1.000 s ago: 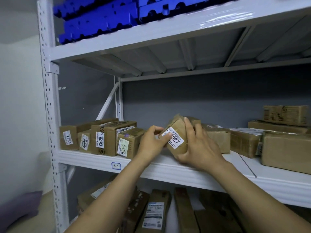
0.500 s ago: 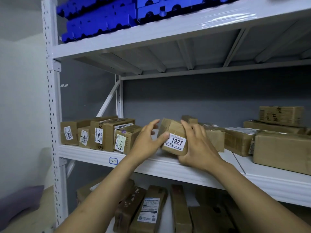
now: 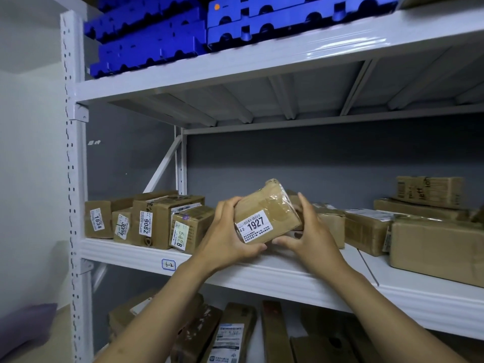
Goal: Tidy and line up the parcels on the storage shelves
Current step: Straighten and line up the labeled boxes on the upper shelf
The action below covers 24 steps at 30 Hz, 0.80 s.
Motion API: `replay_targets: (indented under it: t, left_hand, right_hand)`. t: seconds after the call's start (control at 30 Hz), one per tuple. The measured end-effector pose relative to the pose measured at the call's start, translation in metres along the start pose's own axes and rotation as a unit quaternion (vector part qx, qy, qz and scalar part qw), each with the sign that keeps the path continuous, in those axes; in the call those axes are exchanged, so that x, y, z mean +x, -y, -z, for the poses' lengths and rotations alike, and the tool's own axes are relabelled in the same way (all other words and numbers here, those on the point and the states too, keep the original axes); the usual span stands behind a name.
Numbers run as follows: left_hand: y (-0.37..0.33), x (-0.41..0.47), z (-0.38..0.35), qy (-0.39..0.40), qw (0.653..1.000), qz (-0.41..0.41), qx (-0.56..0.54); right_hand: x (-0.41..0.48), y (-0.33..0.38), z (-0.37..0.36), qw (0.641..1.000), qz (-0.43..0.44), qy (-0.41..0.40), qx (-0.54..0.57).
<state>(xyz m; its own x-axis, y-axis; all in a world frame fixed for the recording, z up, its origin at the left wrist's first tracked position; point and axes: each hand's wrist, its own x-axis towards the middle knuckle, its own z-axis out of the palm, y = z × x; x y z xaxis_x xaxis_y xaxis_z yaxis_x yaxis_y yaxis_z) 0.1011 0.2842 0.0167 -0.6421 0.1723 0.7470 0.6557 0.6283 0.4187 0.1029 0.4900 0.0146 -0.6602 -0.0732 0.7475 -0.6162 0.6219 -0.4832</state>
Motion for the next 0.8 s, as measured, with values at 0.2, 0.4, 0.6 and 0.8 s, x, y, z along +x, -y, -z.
replay_targets:
  t: [0.2, 0.4, 0.6, 0.8]
  left_hand:
    - [-0.011, 0.01, 0.014, -0.042, 0.996, -0.032, 0.078]
    - [-0.007, 0.013, 0.048, -0.104, 0.989, -0.032, 0.096]
    - [0.031, 0.007, 0.111, -0.221, 0.974, 0.038, -0.003]
    - [0.1, -0.008, 0.199, -0.238, 0.969, 0.071, 0.003]
  right_hand:
    - [0.011, 0.018, 0.0, 0.997, 0.071, -0.04, -0.01]
    - [0.03, 0.062, -0.01, 0.993, 0.078, -0.06, -0.069]
    - [0.051, 0.127, -0.059, 0.985, -0.02, 0.009, -0.169]
    - [0.058, 0.195, -0.14, 0.968, -0.021, 0.096, -0.23]
